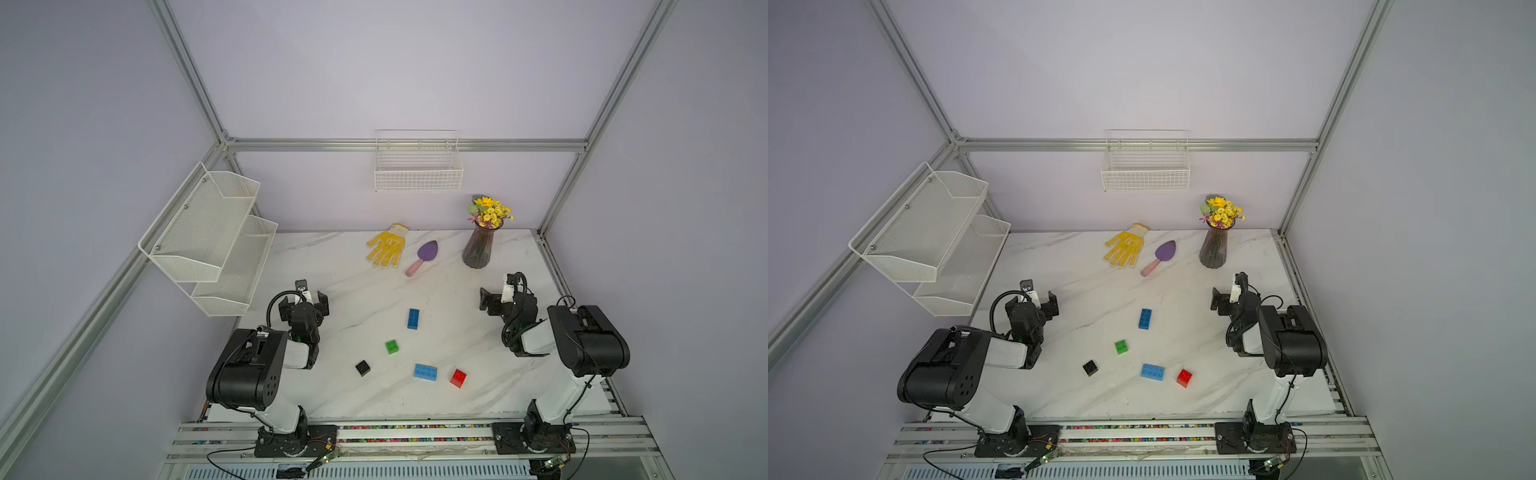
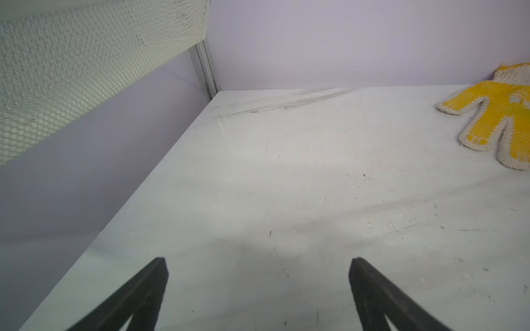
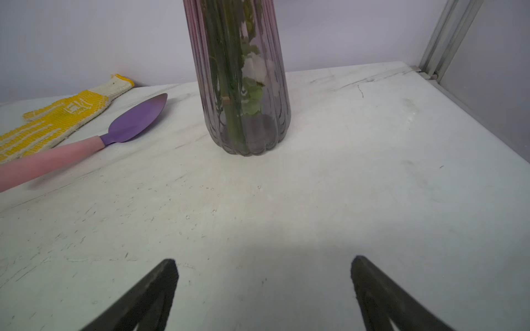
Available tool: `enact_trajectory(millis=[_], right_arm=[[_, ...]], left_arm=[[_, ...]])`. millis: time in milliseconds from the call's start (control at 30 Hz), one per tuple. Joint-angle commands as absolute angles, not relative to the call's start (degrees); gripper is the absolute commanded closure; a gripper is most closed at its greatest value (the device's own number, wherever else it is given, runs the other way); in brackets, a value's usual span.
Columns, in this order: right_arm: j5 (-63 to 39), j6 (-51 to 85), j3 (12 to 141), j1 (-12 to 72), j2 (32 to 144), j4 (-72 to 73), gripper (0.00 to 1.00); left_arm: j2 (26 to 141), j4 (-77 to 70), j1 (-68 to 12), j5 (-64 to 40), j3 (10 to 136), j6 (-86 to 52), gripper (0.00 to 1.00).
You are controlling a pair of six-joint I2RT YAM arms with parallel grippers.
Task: Assemble the letter f with lego
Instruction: Pick up the lego brick from the center of the board.
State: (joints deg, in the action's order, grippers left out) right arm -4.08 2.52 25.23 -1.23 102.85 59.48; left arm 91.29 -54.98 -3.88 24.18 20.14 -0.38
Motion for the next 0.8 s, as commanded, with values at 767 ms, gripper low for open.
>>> enact_trajectory(millis=[767], right_arm=[[-3.3, 2.9, 26.1, -1.1, 102.0, 59.7, 0.03]], left_arm=[[90.5, -56.6, -3.2, 23.0, 21.0, -0.9, 0.0]])
